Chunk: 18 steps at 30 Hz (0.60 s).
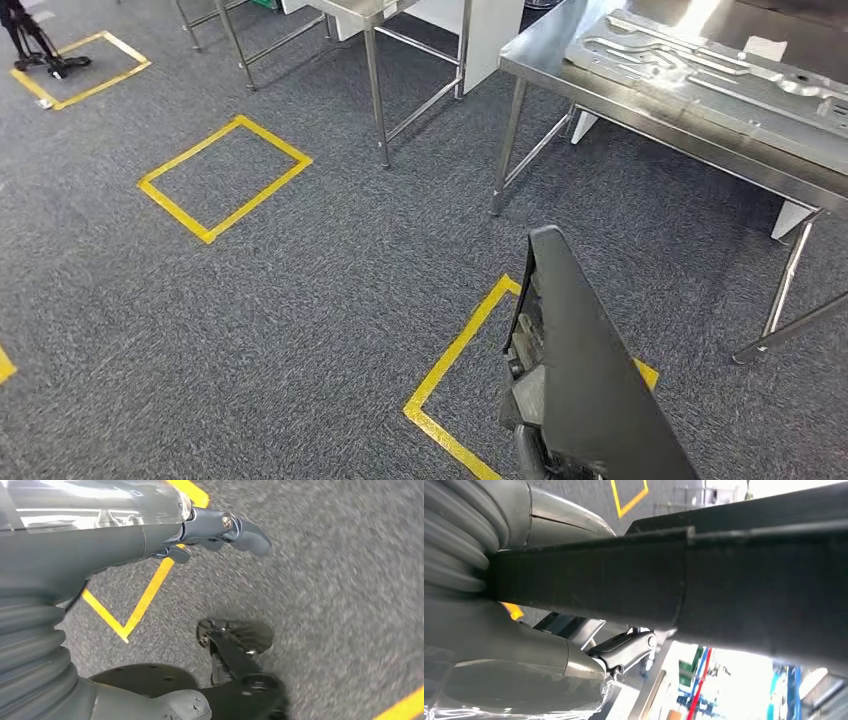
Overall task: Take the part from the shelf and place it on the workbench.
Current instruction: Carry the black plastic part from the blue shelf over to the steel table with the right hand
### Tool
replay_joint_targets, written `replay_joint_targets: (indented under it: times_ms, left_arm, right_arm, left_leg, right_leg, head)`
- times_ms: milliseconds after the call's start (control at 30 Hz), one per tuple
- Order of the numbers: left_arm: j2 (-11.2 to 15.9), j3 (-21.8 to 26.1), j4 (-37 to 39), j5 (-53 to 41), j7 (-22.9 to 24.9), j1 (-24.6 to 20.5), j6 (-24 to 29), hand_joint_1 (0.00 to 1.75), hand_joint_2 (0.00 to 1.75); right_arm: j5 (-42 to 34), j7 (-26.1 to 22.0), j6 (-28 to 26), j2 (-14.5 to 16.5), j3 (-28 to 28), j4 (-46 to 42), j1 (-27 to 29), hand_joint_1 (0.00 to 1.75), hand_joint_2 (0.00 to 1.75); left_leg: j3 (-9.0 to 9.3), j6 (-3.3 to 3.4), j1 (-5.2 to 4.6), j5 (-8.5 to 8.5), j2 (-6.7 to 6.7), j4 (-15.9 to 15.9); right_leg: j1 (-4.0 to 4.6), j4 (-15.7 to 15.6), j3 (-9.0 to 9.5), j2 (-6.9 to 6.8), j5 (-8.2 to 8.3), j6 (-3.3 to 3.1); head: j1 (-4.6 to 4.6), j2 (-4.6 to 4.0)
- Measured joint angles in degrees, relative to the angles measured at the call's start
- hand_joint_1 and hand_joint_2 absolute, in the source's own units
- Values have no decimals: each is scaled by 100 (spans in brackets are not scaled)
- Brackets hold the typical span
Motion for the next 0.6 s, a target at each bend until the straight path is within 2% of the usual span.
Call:
replay_joint_targets:
  times_ms: [33,67,100,133,167,200,233,267,300,333,367,433,500,533,567,600]
  left_arm:
    - [-1,0,1,-1,-1,12,-5,0,175]
    - [-1,0,1,-1,-1,24,-9,0,175]
    - [-1,0,2,-2,-2,32,-11,0,175]
    - [-1,0,1,-2,-2,36,-13,0,175]
    - [1,0,1,-2,-2,37,-15,0,175]
    - [3,1,1,-2,-2,37,-17,0,175]
    - [4,1,1,-3,-2,36,-19,0,175]
    - [6,1,1,-4,-3,33,-21,0,175]
    - [7,1,1,-5,-3,29,-22,0,175]
    - [5,1,1,-8,-4,24,-27,0,175]
    - [3,2,2,-9,-4,19,-34,0,175]
    - [-2,2,1,-14,-8,18,-48,0,175]
    - [-1,2,1,-17,-8,34,-53,0,175]
    - [1,2,1,-17,-5,47,-52,0,175]
    - [3,2,1,-17,-2,56,-51,0,175]
    - [4,2,1,-18,0,59,-51,0,175]
  right_arm:
    - [0,7,1,-5,5,2,-7,175,175]
    - [0,15,2,-12,16,4,-9,175,175]
    - [-1,27,4,-21,32,7,-10,175,175]
    - [-1,43,8,-34,54,9,-13,175,175]
    - [-2,59,14,-49,81,10,-17,175,175]
    - [-5,73,21,-64,105,11,-24,175,175]
    - [-7,85,26,-79,127,13,-33,175,175]
    - [-9,92,28,-92,145,15,-40,175,175]
    - [-12,98,30,-104,158,17,-46,175,175]
    - [-15,108,31,-115,171,18,-48,175,175]
    - [-22,119,31,-127,183,19,-48,175,175]
    - [-40,145,20,-158,220,24,-63,175,175]
    - [-61,171,-2,-198,270,41,-95,175,175]
    - [-72,186,-22,-220,294,56,-108,175,175]
    - [-81,201,-46,-240,315,74,-112,175,175]
    - [-91,216,-71,-259,334,91,-113,175,175]
  left_leg:
    - [-193,-10,1,-126,-42,373]
    - [-311,-16,1,-131,-53,565]
    - [-335,-15,1,-21,-58,546]
    - [-245,-8,2,197,-82,278]
    - [-89,5,7,444,-162,-131]
    - [62,22,16,608,-309,-523]
    - [173,41,21,710,-436,-812]
    - [223,62,19,730,-529,-954]
    - [231,87,11,707,-554,-983]
    - [233,120,9,719,-492,-990]
    - [244,159,14,735,-425,-1013]
    - [263,239,37,767,-281,-1066]
    - [266,281,28,766,-129,-1083]
    - [265,287,20,757,-45,-1082]
    - [268,286,15,747,35,-1081]
    - [277,281,11,734,113,-1080]
  right_leg:
    - [0,8,-4,80,-2,-5]
    - [0,20,-5,162,-6,-7]
    - [0,36,-5,248,-12,-4]
    - [-2,56,-3,334,-22,6]
    - [-6,81,-3,412,-36,23]
    - [-1,118,-17,480,-54,49]
    - [-3,148,-41,545,-66,81]
    - [-9,171,-70,598,-71,114]
    - [-13,180,-98,654,-67,153]
    - [-25,174,-117,715,-55,189]
    - [-29,189,-129,714,-60,221]
    - [-17,443,-260,493,-226,281]
    - [-21,1095,-588,180,-582,330]
    - [-33,1459,-774,108,-730,350]
    - [-45,1691,-894,70,-784,361]
    - [-54,1727,-915,42,-729,364]
  head:
    - [-7,0]
    - [-8,0]
    - [-8,0]
    - [-9,1]
    - [-10,1]
    - [-12,1]
    - [-14,1]
    - [-16,0]
    - [-17,1]
    - [-18,1]
    - [-19,1]
    - [14,1]
    - [49,2]
    - [51,1]
    - [52,1]
    - [53,1]
